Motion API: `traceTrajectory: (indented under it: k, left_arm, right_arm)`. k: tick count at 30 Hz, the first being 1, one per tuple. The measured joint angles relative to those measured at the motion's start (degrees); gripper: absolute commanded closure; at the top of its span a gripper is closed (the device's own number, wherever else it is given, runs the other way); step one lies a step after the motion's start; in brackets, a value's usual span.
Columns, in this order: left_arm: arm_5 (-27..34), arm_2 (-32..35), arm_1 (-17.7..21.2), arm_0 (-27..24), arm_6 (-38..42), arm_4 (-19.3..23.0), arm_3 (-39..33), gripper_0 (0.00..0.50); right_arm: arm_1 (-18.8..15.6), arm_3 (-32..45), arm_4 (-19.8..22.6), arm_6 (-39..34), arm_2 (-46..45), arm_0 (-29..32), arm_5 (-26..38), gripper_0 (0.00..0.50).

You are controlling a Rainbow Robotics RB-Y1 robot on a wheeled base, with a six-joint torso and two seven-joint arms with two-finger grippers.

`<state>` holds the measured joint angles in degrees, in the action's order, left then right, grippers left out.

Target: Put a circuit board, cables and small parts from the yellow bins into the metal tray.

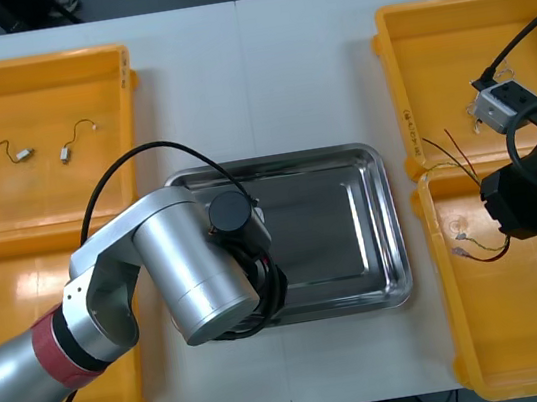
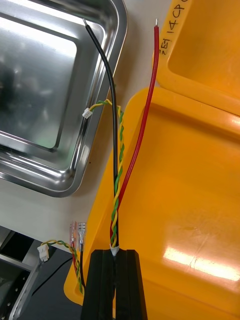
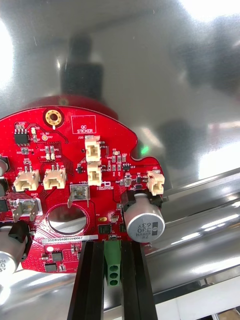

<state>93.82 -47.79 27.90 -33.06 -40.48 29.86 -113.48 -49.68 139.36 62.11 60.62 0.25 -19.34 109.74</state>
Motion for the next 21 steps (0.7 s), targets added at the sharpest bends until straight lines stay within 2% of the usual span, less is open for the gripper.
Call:
traceTrajectory:
  k: [12,13,14,15,16,18,20,21]
  left_arm:
    - [-1.2,-0.3,0.0,0.4,1.1,-0.5,0.0,0.486]
    - [-1.3,-0.3,0.0,0.5,1.1,-0.5,0.0,0.459]
    - [-1.3,-0.3,0.0,0.5,1.1,-0.5,0.0,0.395]
    - [-1.3,-0.3,0.0,0.5,1.1,-0.5,0.0,0.3]
    - [-1.3,-0.3,0.0,0.6,1.1,-0.5,0.0,0.236]
    - [-1.4,-0.3,0.0,0.6,1.1,-0.6,0.0,0.072]
    - [-1.7,-0.3,0.0,0.7,1.1,-0.7,0.0,0.0]
    - [-1.7,-0.3,0.0,0.7,1.1,-0.8,0.0,0.0]
  right_arm:
    - [0.0,0.0,0.0,0.0,0.0,0.0,0.0,0.5]
    - [0.0,0.0,0.0,0.0,0.0,0.0,0.0,0.5]
    - [0.0,0.0,0.0,0.0,0.0,0.0,0.0,0.5]
    - [0.0,0.0,0.0,0.0,0.0,0.0,0.0,0.5]
    - [0.0,0.0,0.0,0.0,0.0,0.0,0.0,0.5]
    - [0.0,0.0,-0.1,0.0,0.0,0.0,0.0,0.5]
    - [0.0,0.0,-0.1,0.0,0.0,0.0,0.0,0.5]
    - [0.0,0.0,-0.1,0.0,0.0,0.0,0.0,0.5]
